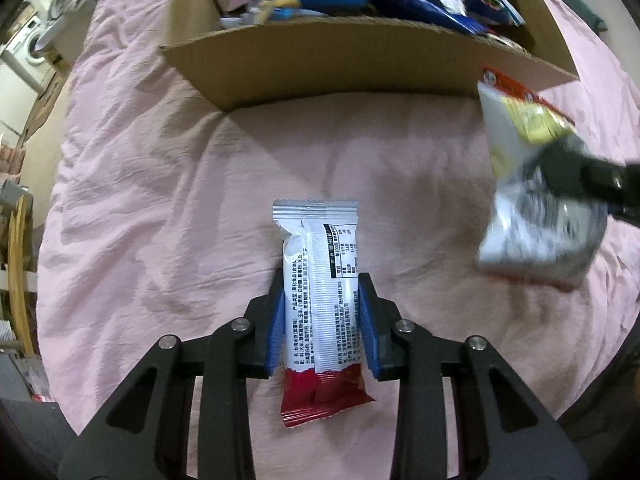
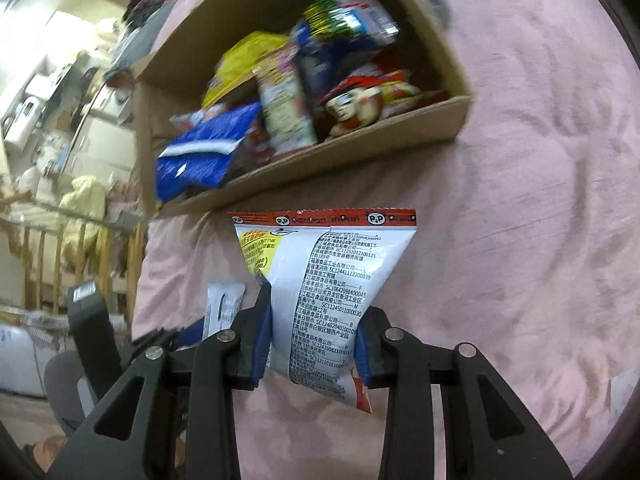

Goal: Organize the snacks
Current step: 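Carry the bar and chip bag into the box and open both grippers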

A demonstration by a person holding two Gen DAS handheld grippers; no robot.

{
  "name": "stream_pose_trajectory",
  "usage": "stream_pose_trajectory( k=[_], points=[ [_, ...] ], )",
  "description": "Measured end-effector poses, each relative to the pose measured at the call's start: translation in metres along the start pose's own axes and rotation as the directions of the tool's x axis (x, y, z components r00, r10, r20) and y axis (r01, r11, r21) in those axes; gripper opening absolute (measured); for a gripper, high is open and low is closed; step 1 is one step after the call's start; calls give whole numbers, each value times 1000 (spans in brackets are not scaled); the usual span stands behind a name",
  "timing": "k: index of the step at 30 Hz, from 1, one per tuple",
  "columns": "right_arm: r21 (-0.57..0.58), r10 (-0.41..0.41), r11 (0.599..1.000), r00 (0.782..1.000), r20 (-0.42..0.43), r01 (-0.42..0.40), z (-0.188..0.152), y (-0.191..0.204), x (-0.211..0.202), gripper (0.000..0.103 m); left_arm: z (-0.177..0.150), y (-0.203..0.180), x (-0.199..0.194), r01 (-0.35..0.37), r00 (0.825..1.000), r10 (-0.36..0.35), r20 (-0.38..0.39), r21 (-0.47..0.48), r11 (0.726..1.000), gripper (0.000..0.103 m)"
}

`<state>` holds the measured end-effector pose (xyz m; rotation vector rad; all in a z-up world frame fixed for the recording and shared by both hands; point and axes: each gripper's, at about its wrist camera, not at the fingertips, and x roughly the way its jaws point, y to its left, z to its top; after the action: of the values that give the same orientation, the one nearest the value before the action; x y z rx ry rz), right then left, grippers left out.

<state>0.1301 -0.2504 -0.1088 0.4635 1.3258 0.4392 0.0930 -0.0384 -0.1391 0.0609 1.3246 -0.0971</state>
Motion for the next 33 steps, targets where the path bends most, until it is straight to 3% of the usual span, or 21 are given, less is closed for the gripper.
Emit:
stream_pose_trajectory(
  k=[6, 10, 16, 22, 27, 33],
  points=[
    [-80, 9, 997, 1000, 6, -8, -2, 23, -7, 36, -9, 34, -20, -27, 999, 31, 39, -118, 993, 29],
    [-110, 65, 992, 997, 36, -61, 0, 32, -24, 36, -13, 51, -47, -35, 992, 59, 111, -206, 978, 29],
    [-182, 120, 979, 981, 154, -91, 2, 49, -61, 36, -4, 59, -86, -14, 975, 73, 208, -274, 962, 29],
    [-170, 132, 982, 950, 282, -86, 19, 48, -89, 36, 42, 65, -116, 7, 945, 75, 318, -250, 968, 29],
    [-147, 139, 985, 908, 394, -87, 36, 42, -109, 36, 77, 65, -132, 9, 918, 74, 391, -205, 979, 29],
    [-140, 115, 989, 875, 470, -55, 60, 36, -116, 36, 112, 57, -148, 11, 890, 63, 451, -160, 987, 29]
  ],
)
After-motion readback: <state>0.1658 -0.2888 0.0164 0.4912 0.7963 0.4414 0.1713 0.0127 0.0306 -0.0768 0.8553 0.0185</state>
